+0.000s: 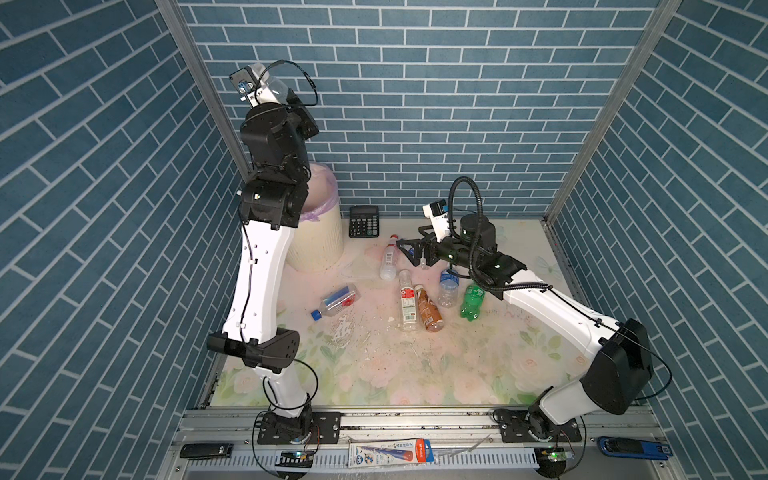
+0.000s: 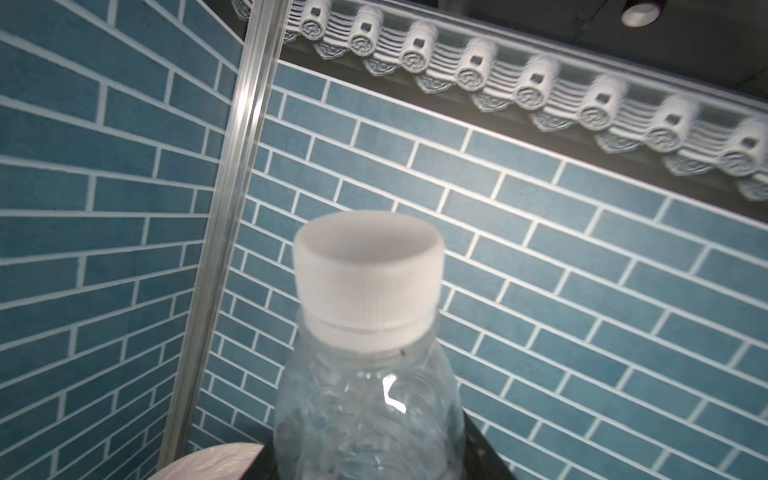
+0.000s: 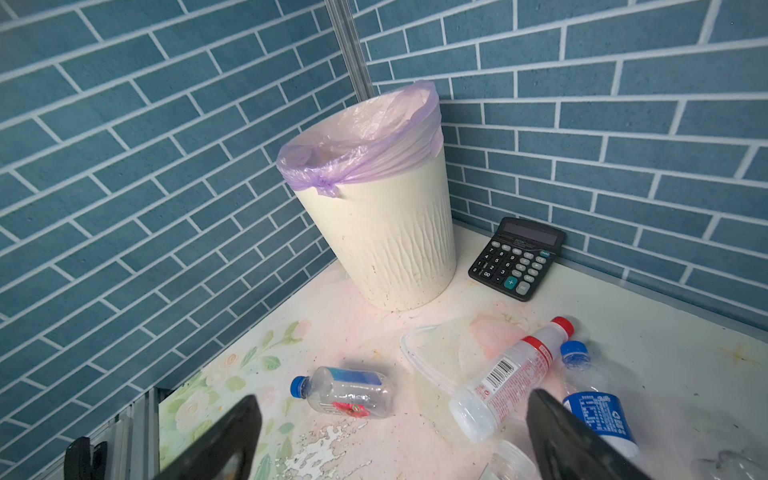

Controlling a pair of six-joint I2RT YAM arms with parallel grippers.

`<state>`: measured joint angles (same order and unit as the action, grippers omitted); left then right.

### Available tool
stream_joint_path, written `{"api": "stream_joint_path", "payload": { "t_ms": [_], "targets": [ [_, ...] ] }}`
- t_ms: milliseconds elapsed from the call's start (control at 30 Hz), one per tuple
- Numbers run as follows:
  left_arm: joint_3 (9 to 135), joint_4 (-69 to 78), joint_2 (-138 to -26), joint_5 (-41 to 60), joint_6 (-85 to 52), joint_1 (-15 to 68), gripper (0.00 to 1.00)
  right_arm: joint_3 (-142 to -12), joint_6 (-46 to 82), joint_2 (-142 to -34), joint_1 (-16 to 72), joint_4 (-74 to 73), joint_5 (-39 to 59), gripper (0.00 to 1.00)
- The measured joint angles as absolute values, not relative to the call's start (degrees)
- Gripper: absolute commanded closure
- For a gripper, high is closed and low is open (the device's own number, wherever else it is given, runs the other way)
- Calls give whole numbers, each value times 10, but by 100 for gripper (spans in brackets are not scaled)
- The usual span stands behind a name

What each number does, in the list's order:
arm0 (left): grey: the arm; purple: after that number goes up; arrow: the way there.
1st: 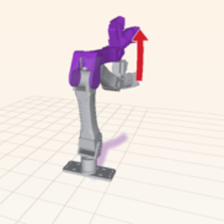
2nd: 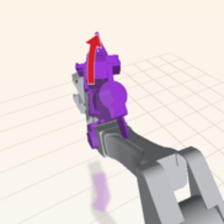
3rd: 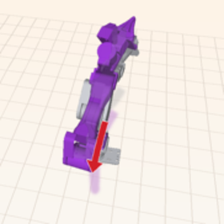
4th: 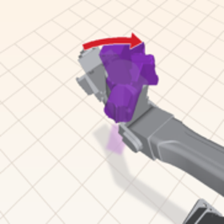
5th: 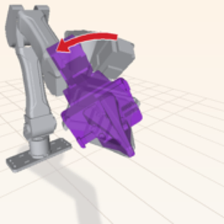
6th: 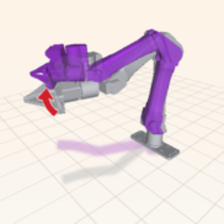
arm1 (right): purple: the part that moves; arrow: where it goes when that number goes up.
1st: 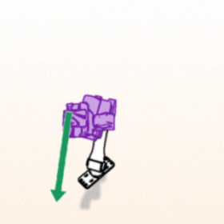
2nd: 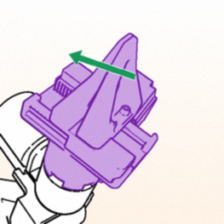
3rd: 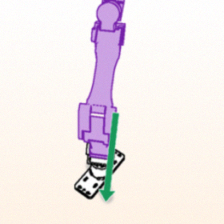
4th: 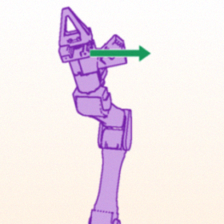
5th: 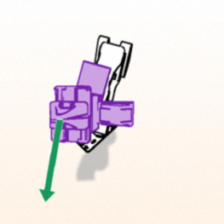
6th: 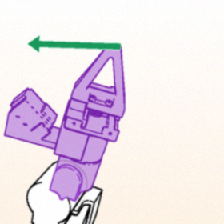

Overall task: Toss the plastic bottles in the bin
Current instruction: 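Lift the white-capped bottle with the left gripper up over the bin, then open the left gripper above the bin to drop the white-capped bottle, then lower the left gripper to the blue-capped Fiji bottle on the table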

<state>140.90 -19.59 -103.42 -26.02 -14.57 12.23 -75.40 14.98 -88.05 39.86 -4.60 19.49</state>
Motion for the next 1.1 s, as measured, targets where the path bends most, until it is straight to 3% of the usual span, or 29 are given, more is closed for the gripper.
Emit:
{"api": "stream_joint_path", "payload": {
  "t_ms": [67,133,267,433,667,1100],
  "targets": [
    [1388,-201,-1053,-261,-150,101,38,-757,149,-889,399,-42,194,1],
    [1360,-220,-1079,-262,-159,80,22,-762,149,-897,399,-33,195,1],
    [1341,-290,-1145,-247,-185,51,1,-766,149,-901,399,-20,195,1],
    [1344,-345,-1154,-210,-202,43,1,-771,152,-901,399,-19,197,1],
    [1349,-355,-1081,-177,-205,61,1,-771,167,-901,399,-46,198,1],
    [1306,-386,-1027,-126,-154,185,1,-769,178,-892,399,-67,195,1]
  ]
}}
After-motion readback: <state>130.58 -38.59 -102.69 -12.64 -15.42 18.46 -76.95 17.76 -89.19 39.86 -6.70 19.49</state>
